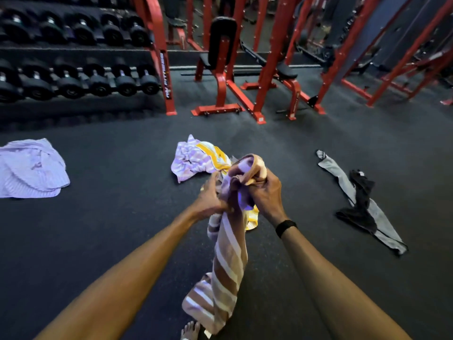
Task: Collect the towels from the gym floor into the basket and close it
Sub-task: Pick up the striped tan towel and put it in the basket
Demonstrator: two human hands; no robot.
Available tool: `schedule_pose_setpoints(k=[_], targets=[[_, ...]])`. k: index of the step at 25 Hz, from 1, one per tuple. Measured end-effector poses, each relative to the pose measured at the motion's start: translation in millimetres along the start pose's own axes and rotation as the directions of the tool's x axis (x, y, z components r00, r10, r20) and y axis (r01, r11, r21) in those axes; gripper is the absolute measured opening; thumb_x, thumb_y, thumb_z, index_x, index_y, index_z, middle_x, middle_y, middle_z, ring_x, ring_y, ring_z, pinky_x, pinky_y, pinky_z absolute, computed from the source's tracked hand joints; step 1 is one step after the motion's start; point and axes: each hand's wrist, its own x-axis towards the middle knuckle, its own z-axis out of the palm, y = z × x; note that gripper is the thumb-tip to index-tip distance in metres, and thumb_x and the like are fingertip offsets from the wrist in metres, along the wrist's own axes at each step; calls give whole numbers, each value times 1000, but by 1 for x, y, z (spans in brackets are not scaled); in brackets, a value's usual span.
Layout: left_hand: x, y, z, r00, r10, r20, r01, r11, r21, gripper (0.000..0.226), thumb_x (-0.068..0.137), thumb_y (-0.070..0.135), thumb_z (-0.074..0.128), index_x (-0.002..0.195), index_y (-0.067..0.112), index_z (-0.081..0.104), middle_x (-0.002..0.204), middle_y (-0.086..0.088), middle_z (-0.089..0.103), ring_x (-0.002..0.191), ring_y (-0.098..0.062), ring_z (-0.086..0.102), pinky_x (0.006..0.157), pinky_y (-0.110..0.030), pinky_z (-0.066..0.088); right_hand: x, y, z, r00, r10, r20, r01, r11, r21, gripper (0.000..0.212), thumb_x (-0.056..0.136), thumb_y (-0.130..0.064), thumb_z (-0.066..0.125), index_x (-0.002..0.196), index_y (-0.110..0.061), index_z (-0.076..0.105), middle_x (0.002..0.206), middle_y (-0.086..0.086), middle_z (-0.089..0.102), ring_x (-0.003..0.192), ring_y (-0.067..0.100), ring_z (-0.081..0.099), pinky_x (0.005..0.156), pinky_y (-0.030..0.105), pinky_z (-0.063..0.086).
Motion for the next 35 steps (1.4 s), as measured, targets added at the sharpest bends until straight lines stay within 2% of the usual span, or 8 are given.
schedule_pose_setpoints(k=[3, 7, 11, 16, 20, 25, 31, 35], targets=[[-12, -73, 15, 991, -137, -7, 137, 989, 48, 144, 31, 53, 93, 147, 38, 10, 144, 4, 39, 132, -18, 42, 105, -43, 44, -2, -40, 5, 990, -121, 67, 102, 966, 237, 16, 74, 2, 73, 84, -8, 65, 71, -9, 64, 62, -2, 53, 60, 21, 47], [-42, -71, 52, 925, -324, -201, 273, 931, -242, 91, 53, 33, 92, 131, 18, 48, 117, -1, 60, 115, -22, 59, 91, -34, 50, 18, -78, -1, 974, -228, 0, 210, 897, 388, 24, 71, 0, 69, 76, -20, 59, 65, -15, 60, 62, 2, 50, 59, 24, 44], [-44, -43, 53, 811, -465, -355, 354, 873, -334, 21, 84, 11, 64, 102, -1, 64, 87, -8, 63, 100, -41, 64, 84, -43, 53, 37, -66, -21, 918, -389, -71, 396, 902, 172, 18, 70, -3, 67, 84, -11, 59, 78, -8, 58, 70, 9, 52, 63, 29, 43], [-65, -6, 19, 682, -387, -621, 295, 922, -252, 45, 75, 32, 70, 111, 7, 57, 97, -4, 60, 91, -21, 59, 70, -27, 41, 22, 3, -24, 875, -414, 252, 477, 824, -304, 43, 70, -7, 61, 112, -19, 61, 113, 5, 57, 97, 27, 58, 70, 31, 42], [-73, 31, -6, 734, -160, -660, 199, 980, -17, 41, 72, 28, 67, 108, 11, 62, 100, -8, 68, 92, -22, 63, 71, -24, 41, -15, 24, 8, 755, -328, 568, 494, 854, -162, 57, 70, -27, 63, 125, -14, 52, 122, 12, 54, 109, 33, 53, 91, 40, 44], [-110, 47, -29, 783, -62, -619, 93, 995, 18, 44, 50, 43, 56, 92, 33, 67, 104, 0, 70, 98, -18, 65, 87, -34, 52, -47, -3, 44, 542, -332, 772, 478, 877, 42, 123, 54, -48, 86, 146, -6, 15, 141, 8, 31, 129, 26, 37, 107, 41, 39], [-202, 37, -68, 773, -65, -631, 46, 998, -46, 62, 56, 18, 57, 118, 16, 65, 112, 2, 62, 98, -8, 57, 85, -11, 47, -82, -62, 94, 602, -489, 631, 581, 811, 73, 83, 72, -44, 74, 142, -33, 29, 120, 4, 63, 102, 32, 63, 72, 40, 50], [-279, -33, -82, 581, -279, -764, 295, 948, -121, 116, 39, 44, 77, 143, 21, 29, 131, -10, 39, 123, -25, 47, 107, -43, 41, -125, -120, 137, 563, -526, 638, 572, 805, 158, 71, 73, -37, 75, 135, -32, 40, 104, 5, 69, 93, 36, 64, 68, 37, 46]])
